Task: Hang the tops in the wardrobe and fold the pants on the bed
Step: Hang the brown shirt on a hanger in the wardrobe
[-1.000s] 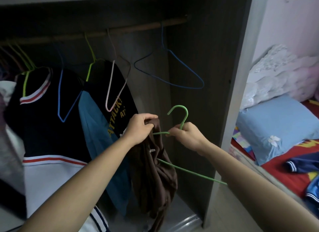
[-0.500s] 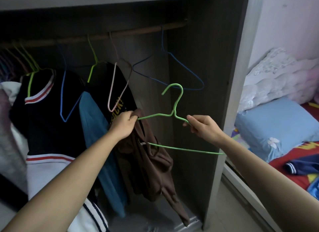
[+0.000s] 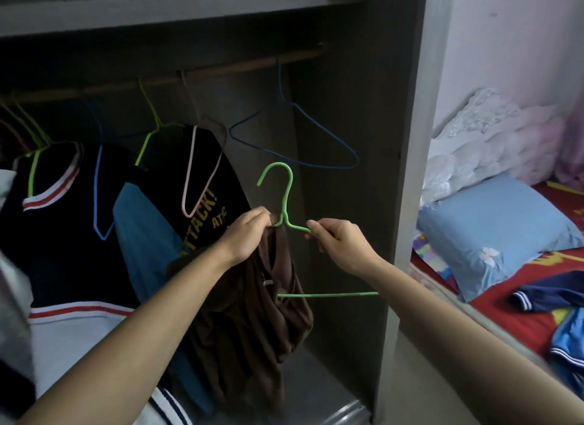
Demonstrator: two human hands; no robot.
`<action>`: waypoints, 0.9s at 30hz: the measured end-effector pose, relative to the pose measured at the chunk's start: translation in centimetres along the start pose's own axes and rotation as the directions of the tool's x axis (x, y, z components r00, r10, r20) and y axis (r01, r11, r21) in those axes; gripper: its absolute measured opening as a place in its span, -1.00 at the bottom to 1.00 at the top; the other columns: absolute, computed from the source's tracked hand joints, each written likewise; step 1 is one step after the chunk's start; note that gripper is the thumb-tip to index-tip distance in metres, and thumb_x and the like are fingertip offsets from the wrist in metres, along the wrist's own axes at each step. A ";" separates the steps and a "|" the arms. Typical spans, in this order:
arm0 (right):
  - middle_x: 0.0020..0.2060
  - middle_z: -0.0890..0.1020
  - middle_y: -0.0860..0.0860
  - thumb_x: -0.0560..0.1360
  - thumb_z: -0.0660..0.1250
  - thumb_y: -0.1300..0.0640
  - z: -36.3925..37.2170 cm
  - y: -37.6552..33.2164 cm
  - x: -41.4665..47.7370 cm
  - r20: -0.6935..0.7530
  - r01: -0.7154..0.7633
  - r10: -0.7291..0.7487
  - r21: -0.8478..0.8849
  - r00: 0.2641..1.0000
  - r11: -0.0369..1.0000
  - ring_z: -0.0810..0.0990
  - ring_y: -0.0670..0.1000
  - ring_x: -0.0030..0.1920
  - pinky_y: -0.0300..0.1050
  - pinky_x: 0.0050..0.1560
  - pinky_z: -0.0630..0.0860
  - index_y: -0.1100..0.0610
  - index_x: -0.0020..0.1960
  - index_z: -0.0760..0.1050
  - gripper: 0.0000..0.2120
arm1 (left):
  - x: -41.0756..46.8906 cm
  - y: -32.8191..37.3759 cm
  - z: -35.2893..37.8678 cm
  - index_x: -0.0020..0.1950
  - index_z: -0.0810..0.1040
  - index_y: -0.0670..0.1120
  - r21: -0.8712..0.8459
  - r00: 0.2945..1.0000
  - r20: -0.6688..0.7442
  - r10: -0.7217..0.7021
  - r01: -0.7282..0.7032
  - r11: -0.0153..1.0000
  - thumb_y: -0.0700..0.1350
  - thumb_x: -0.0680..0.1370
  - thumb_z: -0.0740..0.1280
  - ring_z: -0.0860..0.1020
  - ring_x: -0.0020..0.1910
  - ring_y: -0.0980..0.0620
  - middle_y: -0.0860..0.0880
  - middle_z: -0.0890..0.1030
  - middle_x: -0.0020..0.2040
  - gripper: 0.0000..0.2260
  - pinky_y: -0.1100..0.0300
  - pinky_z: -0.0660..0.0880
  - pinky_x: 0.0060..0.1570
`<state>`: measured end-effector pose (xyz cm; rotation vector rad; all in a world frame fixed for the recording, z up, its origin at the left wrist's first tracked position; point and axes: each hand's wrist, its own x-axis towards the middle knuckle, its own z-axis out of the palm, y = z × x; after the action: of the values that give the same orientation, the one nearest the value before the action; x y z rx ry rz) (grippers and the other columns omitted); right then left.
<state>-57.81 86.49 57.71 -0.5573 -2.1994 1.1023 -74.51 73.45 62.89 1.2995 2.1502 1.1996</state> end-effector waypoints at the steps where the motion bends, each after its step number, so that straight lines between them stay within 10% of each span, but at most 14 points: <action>1: -0.39 0.57 -0.03 0.65 0.19 -0.12 0.1 -0.2 0.0 0.003 0.022 -0.022 -0.021 1.000 1.000 0.45 -0.18 -0.44 -0.30 -0.35 0.36 0.03 -0.10 0.64 -0.65 | -0.2 0.3 0.2 -0.23 0.41 -0.07 0.025 1.000 0.012 0.003 -0.004 1.000 0.09 0.43 0.13 0.45 -0.13 0.00 0.04 0.48 -0.24 -0.75 0.02 0.34 -0.05; 6: -0.17 0.62 -0.03 0.62 0.27 -0.04 0.5 -0.3 0.1 -0.088 0.154 -0.163 -0.103 0.983 0.983 0.58 -0.10 -0.17 -0.04 -0.09 0.55 0.06 0.03 0.61 -0.79 | -0.1 -0.1 0.7 -0.23 0.44 -0.01 0.289 0.978 -0.188 0.093 -0.035 0.957 0.34 0.48 0.27 0.56 -0.18 0.04 0.08 0.54 -0.28 -0.58 0.06 0.47 -0.10; 11: 0.05 0.57 0.02 0.57 0.33 0.01 1.6 0.6 -1.7 -0.221 0.386 -0.621 -0.617 0.752 0.686 0.53 0.06 0.05 0.03 0.03 0.40 0.11 0.23 0.57 -0.71 | 1.0 -0.8 -0.6 -0.14 0.55 0.04 0.010 0.948 -0.319 -0.010 0.014 1.000 0.24 0.55 0.23 0.58 0.00 -0.06 0.06 0.59 -0.16 -0.70 0.02 0.48 0.07; 15: 0.16 0.54 0.01 0.58 0.24 -0.22 3.6 0.6 -2.2 0.112 0.426 -0.431 -0.496 0.895 0.756 0.53 0.03 0.09 -0.02 0.07 0.49 0.11 0.45 0.37 -0.43 | 1.0 0.1 -0.7 -0.10 0.53 -0.10 -0.056 0.947 -0.320 -0.009 -0.010 0.998 0.16 0.61 0.21 0.55 -0.08 -0.05 -0.04 0.55 -0.20 -0.65 0.02 0.45 0.01; 21: 0.05 0.56 -0.04 0.61 0.26 -0.02 6.6 -0.8 -2.3 0.212 0.588 -0.549 -0.318 0.809 0.744 0.53 -0.01 0.00 -0.02 0.05 0.50 0.06 0.06 0.55 -0.82 | 0.6 0.8 0.4 -0.13 0.49 -0.12 -0.059 0.946 -0.320 0.061 -0.084 0.995 0.14 0.63 0.21 0.50 -0.22 0.06 0.01 0.50 -0.26 -0.66 0.09 0.43 -0.14; 27: -0.25 0.54 -0.06 0.46 0.36 -0.04 7.4 -1.6 -3.1 0.392 0.232 -0.189 -0.065 0.900 0.971 0.50 -0.02 -0.25 0.02 -0.17 0.47 0.02 -0.03 0.30 -0.73 | 0.7 -0.4 -1.0 -0.05 0.49 -0.25 -0.107 0.933 -0.361 -0.007 -0.034 0.994 0.10 0.63 0.22 0.46 -0.20 0.05 -0.07 0.49 -0.21 -0.61 0.09 0.37 -0.12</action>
<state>-60.79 79.51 54.54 -0.1434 -2.5987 1.0457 -75.70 73.45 63.24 1.1164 2.2787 1.6484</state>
